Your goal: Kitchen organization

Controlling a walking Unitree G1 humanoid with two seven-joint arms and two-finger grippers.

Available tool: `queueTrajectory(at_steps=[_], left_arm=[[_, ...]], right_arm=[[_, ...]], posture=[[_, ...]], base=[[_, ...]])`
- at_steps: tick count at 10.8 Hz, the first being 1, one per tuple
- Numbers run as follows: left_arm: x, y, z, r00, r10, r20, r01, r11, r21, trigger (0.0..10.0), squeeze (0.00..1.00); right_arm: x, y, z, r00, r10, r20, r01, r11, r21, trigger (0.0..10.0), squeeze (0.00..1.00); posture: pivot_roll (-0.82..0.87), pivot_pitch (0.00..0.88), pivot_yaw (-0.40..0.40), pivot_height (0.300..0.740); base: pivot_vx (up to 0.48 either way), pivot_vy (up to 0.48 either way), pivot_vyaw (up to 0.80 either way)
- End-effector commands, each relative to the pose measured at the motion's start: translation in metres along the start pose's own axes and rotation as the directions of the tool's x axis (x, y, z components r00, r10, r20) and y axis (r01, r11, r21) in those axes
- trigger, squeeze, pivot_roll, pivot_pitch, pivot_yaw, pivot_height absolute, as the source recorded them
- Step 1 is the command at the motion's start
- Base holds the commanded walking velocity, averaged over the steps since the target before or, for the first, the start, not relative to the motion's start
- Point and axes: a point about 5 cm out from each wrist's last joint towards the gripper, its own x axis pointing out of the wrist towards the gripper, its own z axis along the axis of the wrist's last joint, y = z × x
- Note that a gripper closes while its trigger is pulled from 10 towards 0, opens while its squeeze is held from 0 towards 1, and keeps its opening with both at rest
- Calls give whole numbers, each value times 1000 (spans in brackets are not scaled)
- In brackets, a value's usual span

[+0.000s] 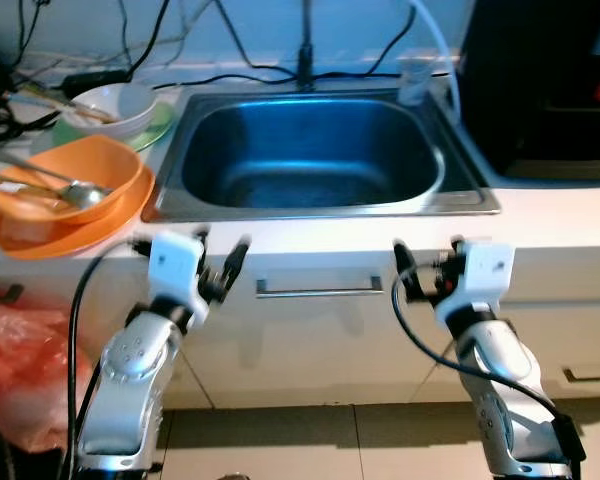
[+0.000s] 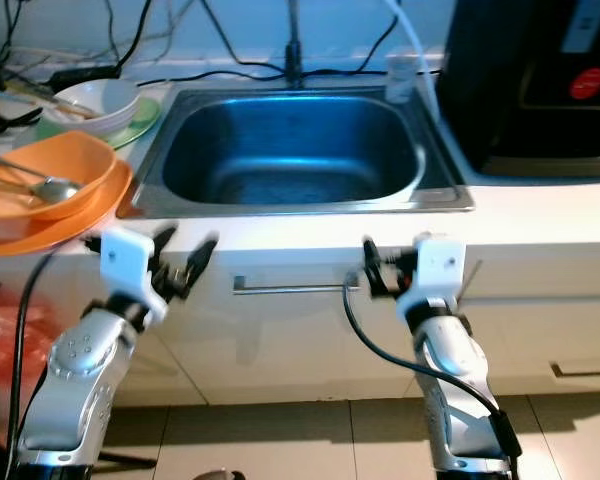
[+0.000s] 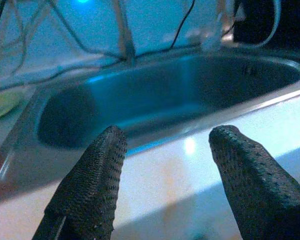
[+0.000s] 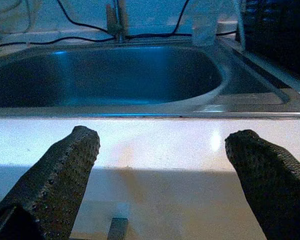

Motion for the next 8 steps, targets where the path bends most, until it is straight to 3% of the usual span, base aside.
queueTrajectory(at_steps=[1, 2, 5, 8], left_arm=[[3, -2, 11, 1000, 10, 17, -11, 1000, 16, 10000, 0], [6, -2, 17, 1000, 13, 23, -14, 1000, 18, 10000, 0], [28, 1, 23, 997, 78, 25, -77, 997, -12, 10000, 0], [46, 6, 26, 991, 131, 35, -130, 991, -30, 10000, 0]], right_arm=[[-1, 3, 10, 1000, -13, 23, 14, 999, -46, 10000, 0], [-3, 5, 17, 999, -2, 36, 6, 994, -106, 10000, 0], [-8, 9, 21, 1000, 4, 26, -2, 998, -62, 10000, 0], [-1, 12, 27, 999, 26, 33, -24, 997, -72, 10000, 0]], posture=[[-2, 0, 59, 740], [-10, 0, 71, 740], [-27, 0, 89, 740], [-20, 0, 71, 740]], base=[[0, 0, 0], [0, 0, 0], [0, 0, 0], [0, 0, 700]])
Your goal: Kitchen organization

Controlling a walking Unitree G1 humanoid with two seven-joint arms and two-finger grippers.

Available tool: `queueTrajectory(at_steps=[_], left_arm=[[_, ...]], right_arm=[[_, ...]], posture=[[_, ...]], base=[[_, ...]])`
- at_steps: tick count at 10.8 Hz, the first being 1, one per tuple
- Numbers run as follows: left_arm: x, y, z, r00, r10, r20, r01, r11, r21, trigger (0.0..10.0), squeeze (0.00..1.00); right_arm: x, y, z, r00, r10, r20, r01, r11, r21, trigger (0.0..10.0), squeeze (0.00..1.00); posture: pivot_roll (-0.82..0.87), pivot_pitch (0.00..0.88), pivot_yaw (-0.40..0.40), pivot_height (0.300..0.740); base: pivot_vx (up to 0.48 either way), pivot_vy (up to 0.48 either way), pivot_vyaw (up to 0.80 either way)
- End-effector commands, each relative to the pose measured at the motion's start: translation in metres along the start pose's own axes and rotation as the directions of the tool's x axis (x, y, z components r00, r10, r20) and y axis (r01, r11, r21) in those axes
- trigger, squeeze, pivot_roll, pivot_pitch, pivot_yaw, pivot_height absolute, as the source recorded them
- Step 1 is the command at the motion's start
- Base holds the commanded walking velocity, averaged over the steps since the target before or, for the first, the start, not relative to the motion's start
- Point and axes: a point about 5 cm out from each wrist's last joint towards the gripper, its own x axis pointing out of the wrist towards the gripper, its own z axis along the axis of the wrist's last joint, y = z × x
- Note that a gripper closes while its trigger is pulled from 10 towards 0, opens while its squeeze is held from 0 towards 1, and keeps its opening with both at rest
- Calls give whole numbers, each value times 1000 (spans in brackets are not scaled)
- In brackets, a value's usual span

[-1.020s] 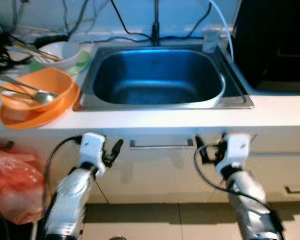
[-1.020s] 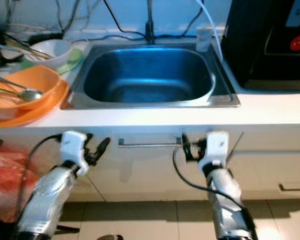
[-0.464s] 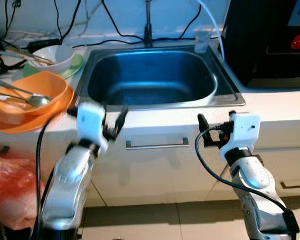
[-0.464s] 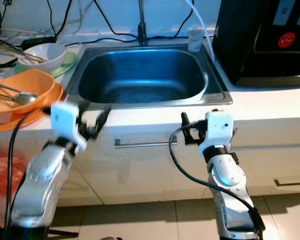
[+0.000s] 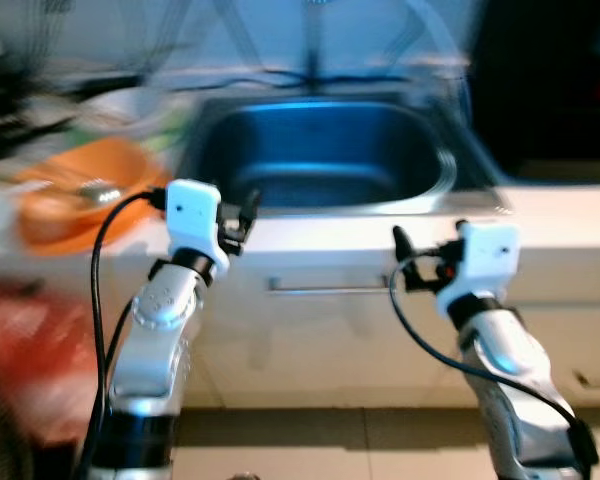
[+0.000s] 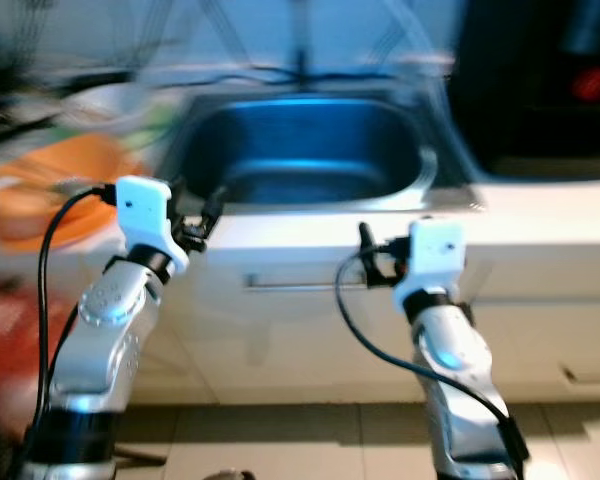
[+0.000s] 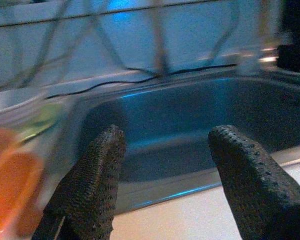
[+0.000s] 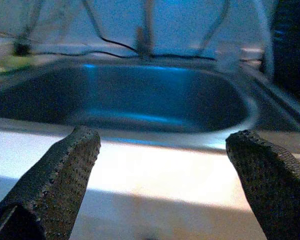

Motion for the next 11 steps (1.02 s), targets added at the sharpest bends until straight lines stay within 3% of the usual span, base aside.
queueTrajectory(at_steps=[1, 3, 4, 6, 7, 11], left_arm=[[5, 3, 4, 999, 26, 19, -26, 1000, 2, 10000, 0], [11, -4, 10, 999, -18, 31, 20, 998, -66, 10000, 0], [16, -14, 26, 993, -77, 83, 83, 994, -70, 10000, 0], [22, -14, 36, 991, -78, 112, 86, 994, -69, 10000, 0], [24, -13, 32, 994, -49, 99, 55, 996, -66, 10000, 0], [21, -18, 21, 996, -67, 54, 71, 995, -71, 10000, 0]], right_arm=[[2, -2, 3, 1000, -7, -3, 7, 1000, 7, 10000, 0], [5, -3, 9, 1000, -15, 26, 15, 1000, -3, 10000, 0], [6, -2, 19, 998, -17, 67, 18, 1000, -16, 10000, 0], [7, 0, 30, 994, -5, 111, 9, 999, -32, 10000, 0], [7, 0, 30, 994, -3, 111, 7, 999, -35, 10000, 0], [8, 3, 28, 995, -2, 101, 6, 999, -40, 10000, 0]], posture=[[-19, 0, 67, 740], [-18, 0, 68, 740], [-24, 0, 71, 740], [-28, 0, 74, 740], [-30, 0, 77, 740], [-21, 0, 79, 740]], base=[[0, 0, 0], [0, 0, 0], [0, 0, 0], [0, 0, 0], [0, 0, 0], [0, 0, 800]])
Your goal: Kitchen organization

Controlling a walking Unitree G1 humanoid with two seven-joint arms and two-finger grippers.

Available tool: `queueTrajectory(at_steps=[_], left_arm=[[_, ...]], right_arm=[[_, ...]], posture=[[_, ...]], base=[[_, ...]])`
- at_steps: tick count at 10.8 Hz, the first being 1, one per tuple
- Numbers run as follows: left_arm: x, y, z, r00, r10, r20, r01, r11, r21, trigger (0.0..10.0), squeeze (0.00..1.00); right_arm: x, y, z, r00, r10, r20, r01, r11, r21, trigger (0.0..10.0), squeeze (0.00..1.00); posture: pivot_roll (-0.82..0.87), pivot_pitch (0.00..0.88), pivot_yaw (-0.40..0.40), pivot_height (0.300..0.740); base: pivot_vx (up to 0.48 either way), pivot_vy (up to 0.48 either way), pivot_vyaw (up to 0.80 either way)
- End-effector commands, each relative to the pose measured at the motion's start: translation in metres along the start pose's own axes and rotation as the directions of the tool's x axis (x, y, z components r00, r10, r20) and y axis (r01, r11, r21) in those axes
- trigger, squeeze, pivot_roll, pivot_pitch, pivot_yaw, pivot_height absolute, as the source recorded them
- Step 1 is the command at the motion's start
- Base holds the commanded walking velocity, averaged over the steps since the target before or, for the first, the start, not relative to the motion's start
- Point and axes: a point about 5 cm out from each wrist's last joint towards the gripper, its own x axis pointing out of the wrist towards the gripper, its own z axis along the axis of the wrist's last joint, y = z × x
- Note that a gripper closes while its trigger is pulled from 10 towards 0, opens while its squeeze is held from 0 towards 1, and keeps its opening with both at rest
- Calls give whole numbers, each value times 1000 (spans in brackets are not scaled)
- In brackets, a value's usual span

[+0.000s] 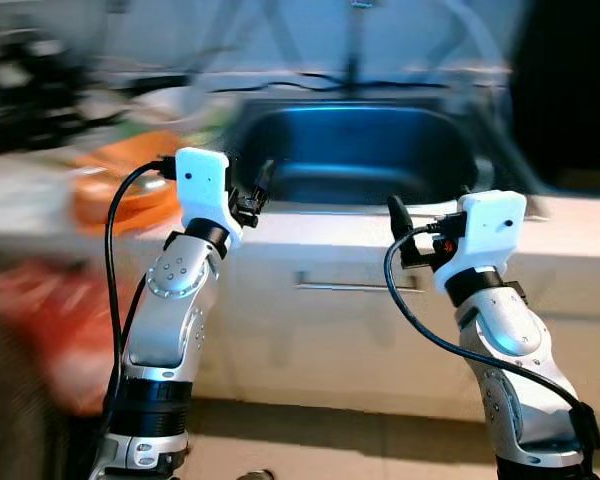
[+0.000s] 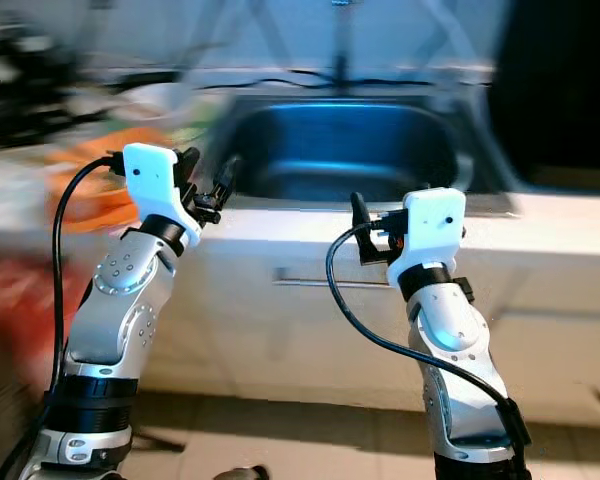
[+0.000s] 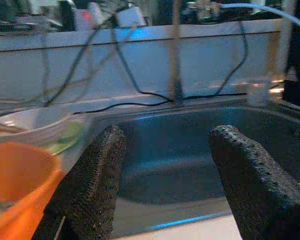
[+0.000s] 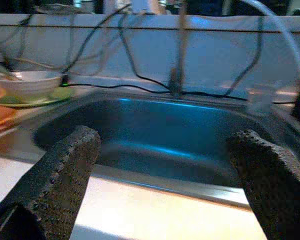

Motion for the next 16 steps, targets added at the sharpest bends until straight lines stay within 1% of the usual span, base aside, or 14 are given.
queueTrajectory(at_steps=[1, 2, 4, 6, 8, 13, 14, 15, 16], left_arm=[[0, 2, -5, 1000, 0, -29, 0, 1000, 5, 10000, 0], [0, 2, -5, 999, -2, -32, 2, 1000, 4, 10000, 0], [0, 0, -3, 999, -23, -30, 23, 1000, -13, 10000, 0], [2, -2, 0, 999, -35, -22, 35, 999, -17, 10000, 0], [3, -3, 2, 998, -52, -20, 52, 998, -26, 10000, 0], [5, -3, 0, 997, -66, -43, 66, 998, -15, 10000, 0], [5, -4, 0, 996, -76, -38, 75, 997, -32, 10000, 0], [3, -6, -2, 995, -85, -43, 82, 995, -58, 10000, 0], [1, -9, -5, 994, -99, -52, 97, 994, -41, 10000, 0]], right_arm=[[3, 2, 2, 1000, 4, 3, -4, 1000, 1, 10000, 0], [3, 3, 1, 1000, 2, 1, -2, 1000, -4, 10000, 0], [3, 1, 2, 1000, -26, 9, 26, 1000, 9, 10000, 0], [5, -3, 8, 998, -51, 44, 51, 999, -17, 10000, 0], [8, -4, 15, 995, -63, 73, 66, 997, -36, 10000, 0], [10, 0, 19, 994, -63, 94, 68, 997, -43, 10000, 0], [10, 1, 18, 994, -62, 95, 66, 997, -44, 10000, 0], [11, 2, 18, 994, -57, 95, 62, 997, -47, 10000, 0], [12, 3, 18, 994, -57, 96, 62, 997, -47, 10000, 0]], posture=[[-20, 0, 81, 740], [-21, 0, 86, 740], [-24, 0, 90, 740], [-28, 0, 97, 740], [-28, 0, 100, 740], [-25, 0, 103, 740], [-25, 0, 103, 740], [-23, 0, 103, 740], [-22, 0, 104, 740]], base=[[0, 0, 800], [0, 0, 800], [0, 0, 0], [0, 0, 0], [0, 0, 0], [435, 0, 0], [330, 0, 0], [0, 0, 0], [0, 0, 0]])
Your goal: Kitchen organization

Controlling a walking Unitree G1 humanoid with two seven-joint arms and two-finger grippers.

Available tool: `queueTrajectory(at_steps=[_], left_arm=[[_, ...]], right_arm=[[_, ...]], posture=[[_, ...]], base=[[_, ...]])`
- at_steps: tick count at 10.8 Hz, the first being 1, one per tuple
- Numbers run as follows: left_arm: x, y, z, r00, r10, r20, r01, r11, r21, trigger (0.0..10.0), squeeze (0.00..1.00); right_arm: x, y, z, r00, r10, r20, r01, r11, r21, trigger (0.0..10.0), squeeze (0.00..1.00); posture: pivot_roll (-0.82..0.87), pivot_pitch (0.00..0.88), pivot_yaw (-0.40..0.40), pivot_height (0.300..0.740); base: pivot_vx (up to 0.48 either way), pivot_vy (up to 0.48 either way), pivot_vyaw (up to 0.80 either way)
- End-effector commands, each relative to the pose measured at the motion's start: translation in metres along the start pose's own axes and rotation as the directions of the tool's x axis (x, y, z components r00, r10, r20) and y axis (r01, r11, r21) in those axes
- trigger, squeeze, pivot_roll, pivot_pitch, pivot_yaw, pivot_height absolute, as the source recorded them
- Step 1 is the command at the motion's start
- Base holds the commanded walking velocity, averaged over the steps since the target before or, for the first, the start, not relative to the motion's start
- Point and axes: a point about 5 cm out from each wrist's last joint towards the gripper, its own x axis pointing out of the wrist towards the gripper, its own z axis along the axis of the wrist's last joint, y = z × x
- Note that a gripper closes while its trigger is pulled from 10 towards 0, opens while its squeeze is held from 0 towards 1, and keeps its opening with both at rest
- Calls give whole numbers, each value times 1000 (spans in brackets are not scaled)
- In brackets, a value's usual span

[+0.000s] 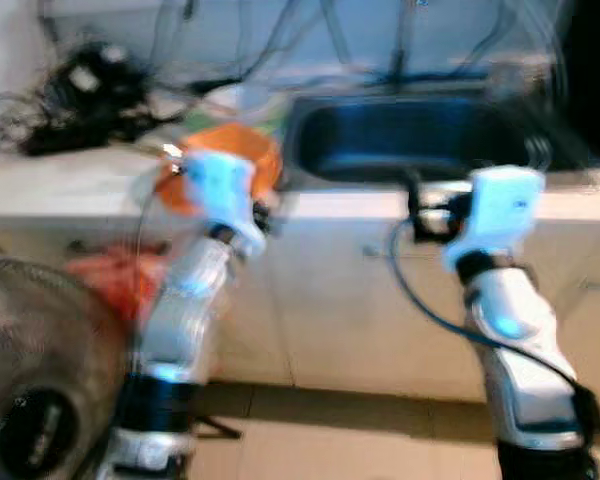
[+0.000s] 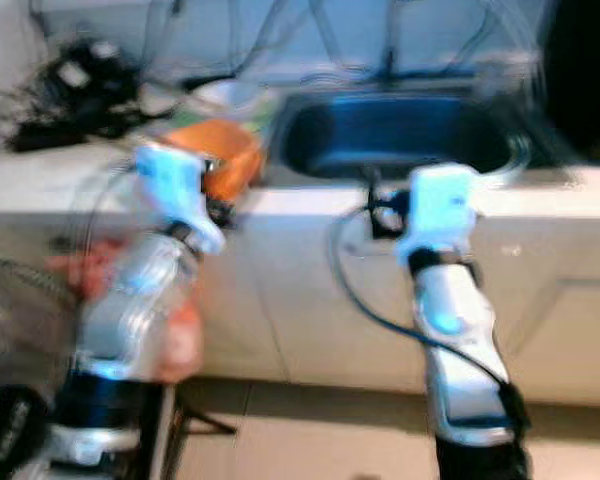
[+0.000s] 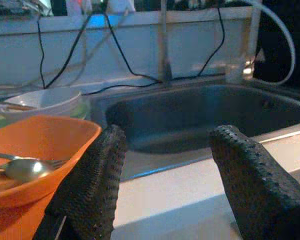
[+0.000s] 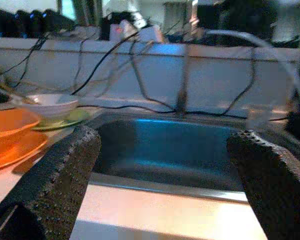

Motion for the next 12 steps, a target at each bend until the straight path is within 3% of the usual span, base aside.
queueTrajectory(at_steps=[1, 12], left_arm=[[-5, 11, 2, 1000, 26, 0, -26, 1000, 14, 10000, 0], [-7, 12, -5, 999, 21, -27, -21, 1000, -2, 10000, 0]], right_arm=[[1, 9, 5, 999, 23, 23, -23, 1000, 5, 10000, 0], [1, 9, 3, 1000, 21, 11, -21, 1000, 12, 10000, 0]], posture=[[-22, 0, 105, 740], [-25, 0, 105, 740]], base=[[0, -262, 0], [0, -472, 0]])
